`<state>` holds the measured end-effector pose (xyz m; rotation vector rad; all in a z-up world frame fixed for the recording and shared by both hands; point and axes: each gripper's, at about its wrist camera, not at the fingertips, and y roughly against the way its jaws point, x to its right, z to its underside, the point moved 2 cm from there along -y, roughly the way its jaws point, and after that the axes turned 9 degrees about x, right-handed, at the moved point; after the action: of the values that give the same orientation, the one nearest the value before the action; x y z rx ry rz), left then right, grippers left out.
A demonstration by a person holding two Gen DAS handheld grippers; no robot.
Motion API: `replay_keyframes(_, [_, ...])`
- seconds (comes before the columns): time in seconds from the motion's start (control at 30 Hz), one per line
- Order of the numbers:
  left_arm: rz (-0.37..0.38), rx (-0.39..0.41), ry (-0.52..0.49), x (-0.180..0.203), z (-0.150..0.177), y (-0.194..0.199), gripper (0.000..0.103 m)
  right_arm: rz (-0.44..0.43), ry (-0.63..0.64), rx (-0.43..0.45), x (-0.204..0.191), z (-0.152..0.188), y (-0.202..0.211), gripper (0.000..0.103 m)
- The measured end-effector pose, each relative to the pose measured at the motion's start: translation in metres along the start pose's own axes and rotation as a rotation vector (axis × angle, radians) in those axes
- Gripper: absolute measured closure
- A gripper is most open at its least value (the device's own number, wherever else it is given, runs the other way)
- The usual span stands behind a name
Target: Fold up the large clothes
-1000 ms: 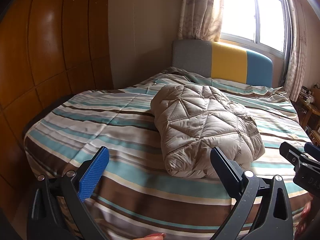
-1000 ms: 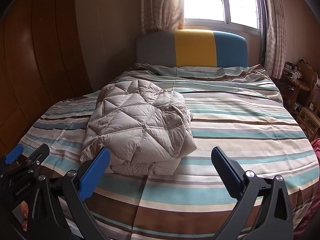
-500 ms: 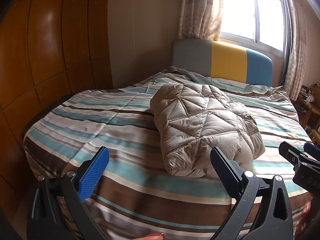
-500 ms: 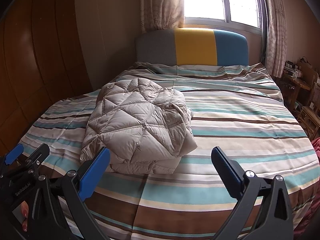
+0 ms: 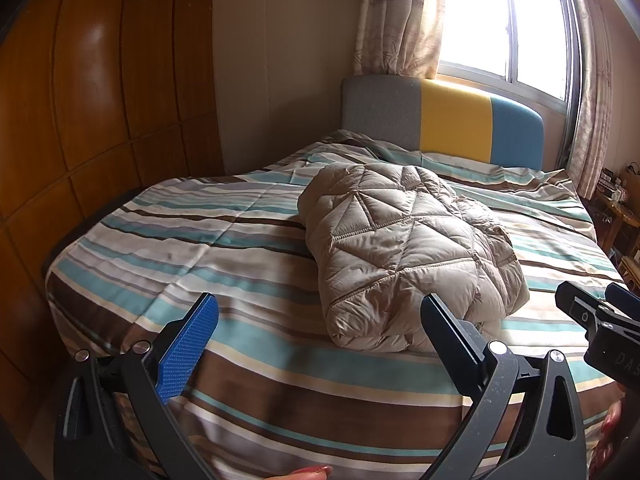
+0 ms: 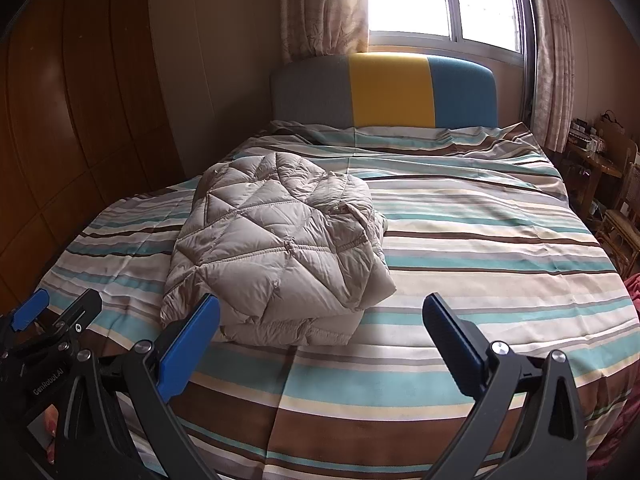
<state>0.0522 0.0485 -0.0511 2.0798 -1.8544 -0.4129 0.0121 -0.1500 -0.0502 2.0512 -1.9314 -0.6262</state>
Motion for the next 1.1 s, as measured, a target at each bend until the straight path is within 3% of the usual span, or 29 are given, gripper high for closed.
replay_keyframes(1.1, [0.012,-0.009,-0.021,0.0048,0.0039,-0.0005,0.003,-0.009,-0.007,-0.017,-0.0002,0.0037,-0.0034,0.002])
